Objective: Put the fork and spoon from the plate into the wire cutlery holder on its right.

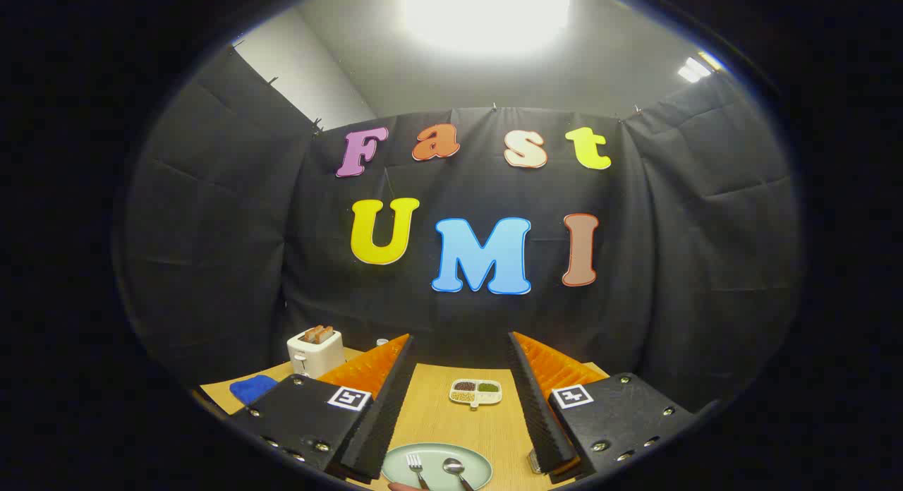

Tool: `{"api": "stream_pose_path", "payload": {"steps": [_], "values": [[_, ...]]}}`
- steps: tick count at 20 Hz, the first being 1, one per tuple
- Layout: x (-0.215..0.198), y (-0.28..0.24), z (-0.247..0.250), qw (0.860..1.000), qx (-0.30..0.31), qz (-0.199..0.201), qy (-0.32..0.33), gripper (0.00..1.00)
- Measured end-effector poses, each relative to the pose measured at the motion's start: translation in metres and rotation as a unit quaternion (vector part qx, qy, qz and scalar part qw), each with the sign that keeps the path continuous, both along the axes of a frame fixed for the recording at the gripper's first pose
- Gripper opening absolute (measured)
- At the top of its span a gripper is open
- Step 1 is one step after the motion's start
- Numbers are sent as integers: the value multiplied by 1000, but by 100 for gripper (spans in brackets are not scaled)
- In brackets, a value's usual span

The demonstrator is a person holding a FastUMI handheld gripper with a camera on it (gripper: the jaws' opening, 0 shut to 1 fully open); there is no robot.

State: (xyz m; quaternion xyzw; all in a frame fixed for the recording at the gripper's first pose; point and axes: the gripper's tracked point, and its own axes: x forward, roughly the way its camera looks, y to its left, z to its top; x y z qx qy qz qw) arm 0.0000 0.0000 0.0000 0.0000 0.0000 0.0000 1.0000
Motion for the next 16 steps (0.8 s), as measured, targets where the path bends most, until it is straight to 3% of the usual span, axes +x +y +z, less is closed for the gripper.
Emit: {"api": "stream_pose_path", "payload": {"steps": [13, 16], "values": [[-1, -26, -6, 1000, -3, 12, 17, 78], [-7, -25, -19, 999, 15, 35, 23, 78]]}}
